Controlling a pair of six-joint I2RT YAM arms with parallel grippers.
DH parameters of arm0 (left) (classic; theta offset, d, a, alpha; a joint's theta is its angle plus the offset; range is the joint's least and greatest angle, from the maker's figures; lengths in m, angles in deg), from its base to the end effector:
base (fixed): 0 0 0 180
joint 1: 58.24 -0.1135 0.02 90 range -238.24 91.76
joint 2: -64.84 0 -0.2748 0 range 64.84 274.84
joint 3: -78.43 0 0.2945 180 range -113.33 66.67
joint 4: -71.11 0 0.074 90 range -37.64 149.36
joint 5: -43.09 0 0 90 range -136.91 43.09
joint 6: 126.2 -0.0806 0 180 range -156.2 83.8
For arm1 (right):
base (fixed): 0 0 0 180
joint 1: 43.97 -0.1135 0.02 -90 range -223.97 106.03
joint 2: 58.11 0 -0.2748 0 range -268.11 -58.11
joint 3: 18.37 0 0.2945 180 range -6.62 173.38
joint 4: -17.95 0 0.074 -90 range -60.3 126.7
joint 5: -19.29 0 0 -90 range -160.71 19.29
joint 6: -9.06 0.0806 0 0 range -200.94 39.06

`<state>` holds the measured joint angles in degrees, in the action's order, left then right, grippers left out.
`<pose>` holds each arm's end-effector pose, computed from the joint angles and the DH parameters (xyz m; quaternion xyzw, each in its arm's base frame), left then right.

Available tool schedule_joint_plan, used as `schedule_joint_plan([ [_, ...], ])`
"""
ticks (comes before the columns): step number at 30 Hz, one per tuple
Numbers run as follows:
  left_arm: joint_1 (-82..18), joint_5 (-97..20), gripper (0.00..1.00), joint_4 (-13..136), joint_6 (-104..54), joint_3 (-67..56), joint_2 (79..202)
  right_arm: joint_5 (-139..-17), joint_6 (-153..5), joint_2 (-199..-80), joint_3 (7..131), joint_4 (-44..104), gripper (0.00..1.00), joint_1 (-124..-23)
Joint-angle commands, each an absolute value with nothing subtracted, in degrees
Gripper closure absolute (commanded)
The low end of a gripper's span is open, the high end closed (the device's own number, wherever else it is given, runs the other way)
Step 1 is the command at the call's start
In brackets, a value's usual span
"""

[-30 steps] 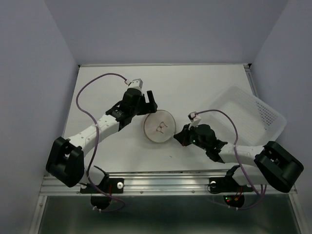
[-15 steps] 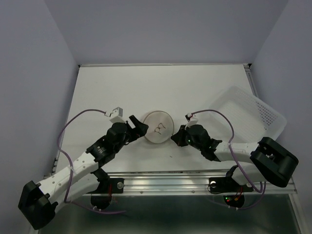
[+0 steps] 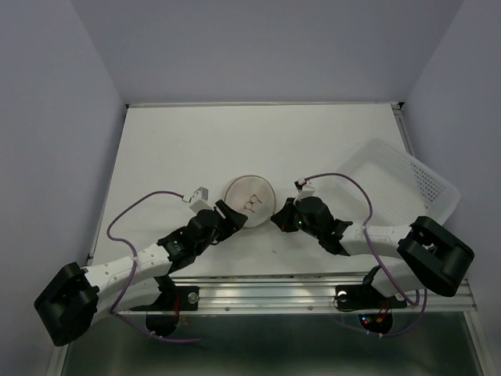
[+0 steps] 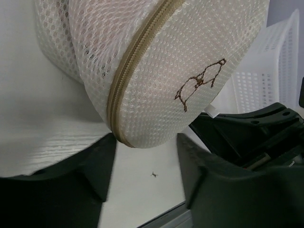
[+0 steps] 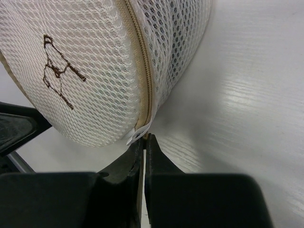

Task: Unzip the laundry bag and remove the bra

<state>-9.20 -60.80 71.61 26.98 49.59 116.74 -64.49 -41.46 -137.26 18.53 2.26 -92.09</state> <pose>0.1864 -0.1852 0.1560 -0.1682 0.8111 -0.4014 0.3908 0.2229 0.2355 0.1165 -0.0355 0.8491 0.3301 0.4109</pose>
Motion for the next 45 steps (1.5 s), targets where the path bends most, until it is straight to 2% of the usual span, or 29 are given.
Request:
schedule_joint_plan([
  [1,-8.93,-63.61,0.47,81.85,29.37,50.33,120.28,-63.68,-40.78,-137.38,20.45,1.23,0.99,-93.01],
  [4,-8.85,-64.05,0.61,81.86,28.23,47.96,122.92,-63.86,-40.78,-136.86,20.10,1.31,0.99,-93.01],
  [5,-8.85,-64.66,0.77,81.42,27.44,47.52,123.37,-63.86,-40.86,-136.68,19.75,1.40,0.99,-93.01],
  [6,-8.85,-65.19,0.86,80.63,27.17,46.29,123.63,-63.86,-41.04,-136.33,19.57,1.40,0.99,-93.01],
  [7,-8.85,-65.80,1.00,78.28,26.91,45.76,123.55,-63.16,-41.30,-135.29,19.22,1.66,0.99,-93.01],
  [12,-11.21,-70.72,1.00,68.60,22.53,42.42,119.43,-57.71,-44.11,-129.40,16.24,5.35,0.99,-93.01],
  [19,-16.40,-69.95,1.00,55.24,14.97,39.95,112.14,-52.18,-47.36,-121.04,13.86,12.38,0.99,-91.35],
  [26,-16.84,-59.77,1.00,55.31,8.11,42.06,111.07,-51.73,-49.65,-118.93,16.40,15.64,0.99,-89.32],
  [32,-16.76,-55.27,1.00,55.93,3.89,43.91,113.43,-50.85,-54.57,-122.69,20.71,16.61,0.99,-87.48],
  [37,-16.76,-54.12,1.00,55.32,1.60,42.42,116.95,-54.10,-57.30,-125.78,23.26,16.52,0.99,-84.75],
  [43,-18.07,-59.30,1.00,54.52,1.42,36.90,120.20,-63.05,-59.06,-126.22,23.88,16.26,0.99,-84.75],
  [45,-20.79,-59.22,0.92,55.31,1.07,34.60,121.17,-66.48,-57.49,-126.31,23.35,16.08,0.99,-84.75],
])
